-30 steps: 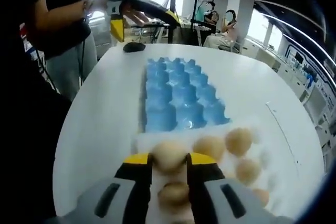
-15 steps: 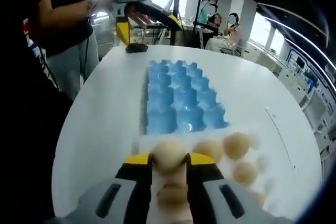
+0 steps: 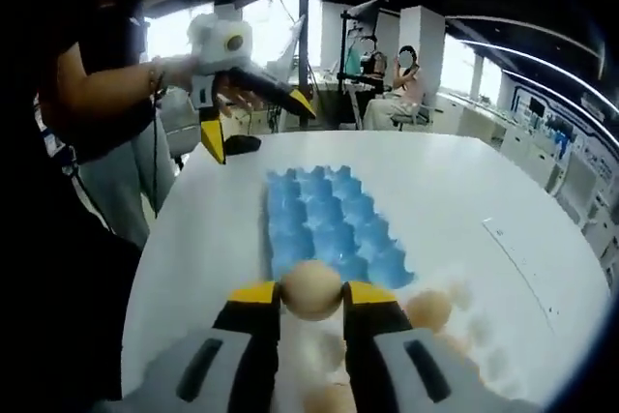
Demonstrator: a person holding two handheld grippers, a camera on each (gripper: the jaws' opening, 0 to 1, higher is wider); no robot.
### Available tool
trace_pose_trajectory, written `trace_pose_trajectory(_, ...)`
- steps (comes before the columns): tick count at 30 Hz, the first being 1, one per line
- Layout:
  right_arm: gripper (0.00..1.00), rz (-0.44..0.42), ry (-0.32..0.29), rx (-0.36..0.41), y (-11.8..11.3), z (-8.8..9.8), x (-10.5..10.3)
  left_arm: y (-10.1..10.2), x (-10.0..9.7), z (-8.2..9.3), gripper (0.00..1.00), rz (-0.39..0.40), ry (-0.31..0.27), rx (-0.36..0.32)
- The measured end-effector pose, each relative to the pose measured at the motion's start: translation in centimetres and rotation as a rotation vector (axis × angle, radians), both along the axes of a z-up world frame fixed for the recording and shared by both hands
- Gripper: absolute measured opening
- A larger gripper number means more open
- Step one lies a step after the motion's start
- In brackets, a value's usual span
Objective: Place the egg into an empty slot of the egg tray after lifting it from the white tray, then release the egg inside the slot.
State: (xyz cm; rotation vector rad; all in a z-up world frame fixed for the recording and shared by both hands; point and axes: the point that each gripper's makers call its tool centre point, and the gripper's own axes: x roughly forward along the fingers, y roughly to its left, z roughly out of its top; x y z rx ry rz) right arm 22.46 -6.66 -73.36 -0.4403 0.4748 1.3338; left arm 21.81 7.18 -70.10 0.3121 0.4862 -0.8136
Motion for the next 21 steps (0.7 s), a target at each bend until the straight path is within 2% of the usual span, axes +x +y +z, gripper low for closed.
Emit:
trace_pose_trajectory(5,0.25,0.011,-0.001,0.008,1.0,0.1,-0.2,0.5,-0.1,0.0,0.9,-0.002,-0.005,0.003)
trace_pose_trajectory(9,0.25,0.011,0.009,0.013,1.6,0.2,-0.3,0.9,-0.2,-0.5,0.91,-0.002,0.02,0.009)
trace_pose_trajectory(13,0.25,0.018,0.009,0.019,2.6,0.2,-0.5,0.9,-0.3,-0.2,0.87,-0.023,-0.002,0.001)
trace_pose_trajectory(21,0.25,0.036,0.023,0.023,4.6,-0.2,-0.9,1.2,-0.3,-0.3,0.87,-0.039,0.0,0.005)
